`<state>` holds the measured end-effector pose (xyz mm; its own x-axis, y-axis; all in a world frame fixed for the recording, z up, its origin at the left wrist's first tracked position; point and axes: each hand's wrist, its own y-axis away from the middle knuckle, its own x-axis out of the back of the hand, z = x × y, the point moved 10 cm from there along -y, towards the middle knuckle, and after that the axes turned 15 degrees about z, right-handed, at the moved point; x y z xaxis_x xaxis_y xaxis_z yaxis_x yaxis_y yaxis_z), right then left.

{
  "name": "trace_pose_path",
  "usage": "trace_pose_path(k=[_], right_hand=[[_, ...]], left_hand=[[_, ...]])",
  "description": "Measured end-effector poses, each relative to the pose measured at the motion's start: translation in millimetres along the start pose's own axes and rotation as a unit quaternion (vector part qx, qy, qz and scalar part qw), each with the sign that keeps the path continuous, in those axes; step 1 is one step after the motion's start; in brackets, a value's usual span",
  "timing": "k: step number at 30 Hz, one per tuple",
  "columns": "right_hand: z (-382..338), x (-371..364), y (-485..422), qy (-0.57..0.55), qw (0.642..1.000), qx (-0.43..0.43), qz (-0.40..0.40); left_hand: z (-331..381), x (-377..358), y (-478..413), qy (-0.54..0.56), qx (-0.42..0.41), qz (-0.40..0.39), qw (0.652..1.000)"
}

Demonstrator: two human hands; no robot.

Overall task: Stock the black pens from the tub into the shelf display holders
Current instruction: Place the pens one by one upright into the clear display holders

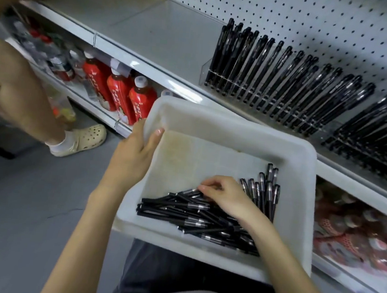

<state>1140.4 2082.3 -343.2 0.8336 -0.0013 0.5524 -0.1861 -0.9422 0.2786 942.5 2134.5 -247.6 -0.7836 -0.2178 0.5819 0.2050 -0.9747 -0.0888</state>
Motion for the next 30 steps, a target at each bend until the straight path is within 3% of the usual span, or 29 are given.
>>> trace_pose_path(k=[8,16,23,26,30], right_hand=[[-13,-12,-12,-0.036,0.999,-0.024,0.010],[-45,-14,-20,-0.088,0.993,0.034,0.074],[-69,-18,-19,-0.195,0.980,0.037,0.010],[-79,-16,-16,-0.210,0.977,0.032,-0.034],[-93,29,-23,-0.231,0.972,0.035,0.006]], left_hand=[[-7,0,1,0.014,0.024,-0.005,1.000],[-10,-1,0,0.031,0.038,-0.016,0.999],[-13,10,-4,0.046,0.050,0.023,0.997],[4,29,-4,0.045,-0.002,0.090,0.995],[42,48,3,0.028,-0.118,0.147,0.982]])
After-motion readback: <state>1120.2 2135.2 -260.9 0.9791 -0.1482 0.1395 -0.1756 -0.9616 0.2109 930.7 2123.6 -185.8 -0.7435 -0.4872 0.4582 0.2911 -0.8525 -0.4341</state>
